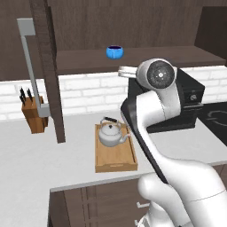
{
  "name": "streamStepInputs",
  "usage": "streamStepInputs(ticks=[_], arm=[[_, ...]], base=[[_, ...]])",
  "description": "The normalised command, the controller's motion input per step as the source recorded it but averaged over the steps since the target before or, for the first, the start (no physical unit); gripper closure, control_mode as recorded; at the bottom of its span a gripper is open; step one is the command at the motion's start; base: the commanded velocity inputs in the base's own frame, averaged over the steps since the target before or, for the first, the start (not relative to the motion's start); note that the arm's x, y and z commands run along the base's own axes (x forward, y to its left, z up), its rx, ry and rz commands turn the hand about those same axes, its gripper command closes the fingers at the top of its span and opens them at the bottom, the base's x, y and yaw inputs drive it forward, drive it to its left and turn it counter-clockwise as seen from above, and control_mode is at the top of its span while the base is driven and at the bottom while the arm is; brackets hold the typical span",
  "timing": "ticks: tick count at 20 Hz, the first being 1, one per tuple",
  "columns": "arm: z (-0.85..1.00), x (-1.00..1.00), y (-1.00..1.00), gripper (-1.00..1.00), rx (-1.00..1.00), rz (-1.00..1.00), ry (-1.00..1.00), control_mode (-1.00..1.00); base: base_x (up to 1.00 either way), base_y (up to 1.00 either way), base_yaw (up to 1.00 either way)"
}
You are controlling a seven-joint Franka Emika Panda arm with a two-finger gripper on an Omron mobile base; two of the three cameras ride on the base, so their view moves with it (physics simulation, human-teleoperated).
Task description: Pick the kettle from the counter and place it on the tray. Then pick the mug from the cabinet and place it on the tray. Then close the cabinet doors.
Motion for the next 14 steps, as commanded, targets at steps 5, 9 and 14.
streamStepInputs(ticks=[5,9,14], arm=[[0.05,0.01,0.08,-1.0,-0.04,0.01,0.01,-1.0],[-0.04,0.01,0.0,-1.0,0.0,0.01,0.0,-1.0],[-0.01,0.12,0.0,-1.0,0.0,0.0,0.0,-1.0]], base=[[0.0,0.0,0.0],[0.0,0.0,0.0],[0.0,0.0,0.0]])
